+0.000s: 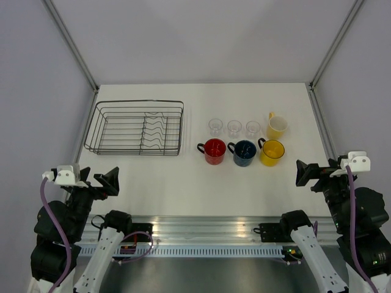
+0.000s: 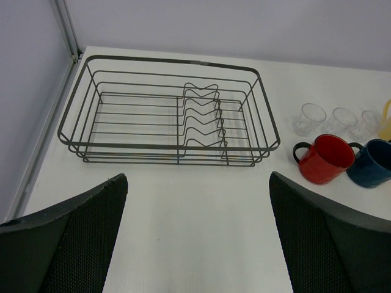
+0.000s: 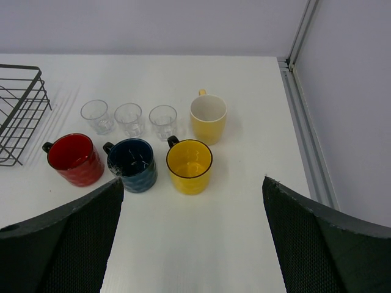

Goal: Unload the cups from the dish rack

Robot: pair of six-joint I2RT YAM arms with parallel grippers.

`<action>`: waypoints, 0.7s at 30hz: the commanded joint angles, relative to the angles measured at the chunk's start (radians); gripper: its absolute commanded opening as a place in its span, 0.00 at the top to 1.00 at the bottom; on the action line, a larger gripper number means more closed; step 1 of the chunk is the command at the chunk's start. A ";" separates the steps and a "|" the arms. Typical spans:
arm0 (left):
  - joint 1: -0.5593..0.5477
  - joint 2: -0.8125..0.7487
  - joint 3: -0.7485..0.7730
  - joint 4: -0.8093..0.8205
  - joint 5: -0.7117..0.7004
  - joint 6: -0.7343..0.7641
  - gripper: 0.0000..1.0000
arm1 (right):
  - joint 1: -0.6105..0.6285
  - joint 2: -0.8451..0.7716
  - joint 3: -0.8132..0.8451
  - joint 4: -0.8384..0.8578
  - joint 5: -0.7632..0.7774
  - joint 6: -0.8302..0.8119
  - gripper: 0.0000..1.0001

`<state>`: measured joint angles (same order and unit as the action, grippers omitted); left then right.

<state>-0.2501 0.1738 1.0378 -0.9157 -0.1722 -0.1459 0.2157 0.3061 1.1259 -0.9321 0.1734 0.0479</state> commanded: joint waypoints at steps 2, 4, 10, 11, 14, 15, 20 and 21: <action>0.000 -0.014 -0.002 -0.011 0.020 0.032 0.00 | 0.013 0.004 0.020 -0.027 0.041 -0.013 0.02; 0.000 -0.019 -0.001 -0.012 0.020 0.031 0.00 | 0.016 0.010 0.014 -0.020 0.051 -0.011 0.02; -0.002 -0.013 -0.010 -0.003 0.045 0.026 0.00 | 0.017 0.034 -0.018 0.018 0.063 -0.010 0.02; -0.002 -0.013 -0.010 -0.002 0.046 0.025 0.00 | 0.017 0.047 -0.020 0.019 0.064 -0.008 0.02; -0.002 -0.010 -0.012 0.001 0.046 0.028 0.00 | 0.016 0.068 -0.025 0.024 0.060 -0.002 0.02; -0.002 -0.010 -0.009 0.003 0.042 0.029 0.00 | 0.016 0.071 -0.026 0.026 0.055 0.000 0.02; -0.002 -0.011 -0.009 0.005 0.039 0.029 0.00 | 0.017 0.080 -0.029 0.027 0.054 0.001 0.02; -0.002 -0.011 -0.010 0.008 0.037 0.031 0.00 | 0.016 0.080 -0.029 0.029 0.055 0.003 0.02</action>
<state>-0.2508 0.1646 1.0309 -0.9260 -0.1463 -0.1459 0.2276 0.3801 1.0977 -0.9302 0.2081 0.0483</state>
